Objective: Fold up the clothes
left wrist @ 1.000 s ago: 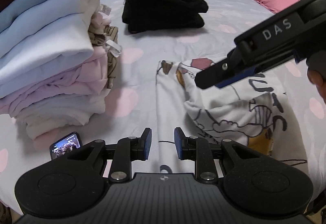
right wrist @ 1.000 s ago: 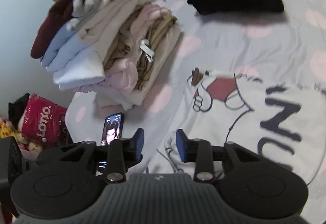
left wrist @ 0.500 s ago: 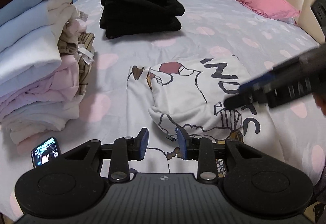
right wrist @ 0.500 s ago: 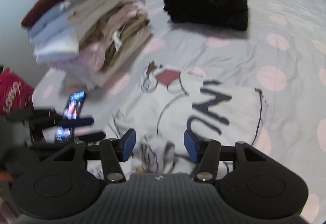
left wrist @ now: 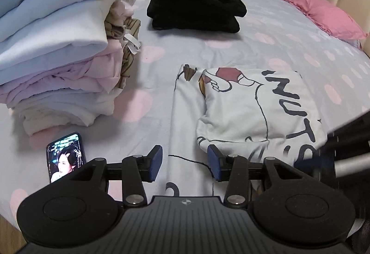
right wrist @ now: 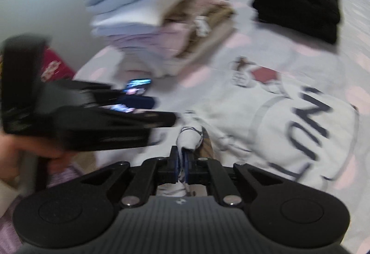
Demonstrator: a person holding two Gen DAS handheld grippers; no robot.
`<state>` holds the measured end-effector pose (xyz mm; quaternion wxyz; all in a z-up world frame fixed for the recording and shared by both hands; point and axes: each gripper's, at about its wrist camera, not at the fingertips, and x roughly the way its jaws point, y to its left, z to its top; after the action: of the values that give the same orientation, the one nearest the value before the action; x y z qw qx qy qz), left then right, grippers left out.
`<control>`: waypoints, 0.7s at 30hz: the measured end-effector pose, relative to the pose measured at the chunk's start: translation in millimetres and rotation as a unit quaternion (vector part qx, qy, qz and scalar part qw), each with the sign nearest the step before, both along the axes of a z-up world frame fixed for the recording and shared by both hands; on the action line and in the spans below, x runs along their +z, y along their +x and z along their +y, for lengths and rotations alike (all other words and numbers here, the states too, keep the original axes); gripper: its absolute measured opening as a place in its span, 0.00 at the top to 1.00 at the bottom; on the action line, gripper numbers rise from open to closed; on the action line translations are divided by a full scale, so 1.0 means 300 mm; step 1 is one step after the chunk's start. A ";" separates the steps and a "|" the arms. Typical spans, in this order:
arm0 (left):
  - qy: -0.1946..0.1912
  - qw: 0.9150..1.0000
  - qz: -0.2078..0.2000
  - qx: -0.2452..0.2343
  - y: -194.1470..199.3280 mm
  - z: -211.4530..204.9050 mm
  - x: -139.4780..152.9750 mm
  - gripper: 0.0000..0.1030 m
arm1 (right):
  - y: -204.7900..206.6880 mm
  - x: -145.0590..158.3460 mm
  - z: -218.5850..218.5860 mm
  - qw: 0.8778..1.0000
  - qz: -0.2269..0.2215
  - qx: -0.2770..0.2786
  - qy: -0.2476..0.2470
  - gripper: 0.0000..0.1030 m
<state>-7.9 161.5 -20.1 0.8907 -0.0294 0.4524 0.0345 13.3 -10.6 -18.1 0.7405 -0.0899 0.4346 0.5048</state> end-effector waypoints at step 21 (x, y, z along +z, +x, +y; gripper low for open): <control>-0.123 0.975 0.097 -0.158 0.498 0.118 -0.094 0.61 | -0.159 -0.114 0.116 0.998 -0.024 0.001 -0.065 0.94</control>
<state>141.5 196.8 -48.3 0.8264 -0.0637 0.5360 -0.1601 -34.4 24.1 -52.4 0.7431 -0.1503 0.4481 0.4737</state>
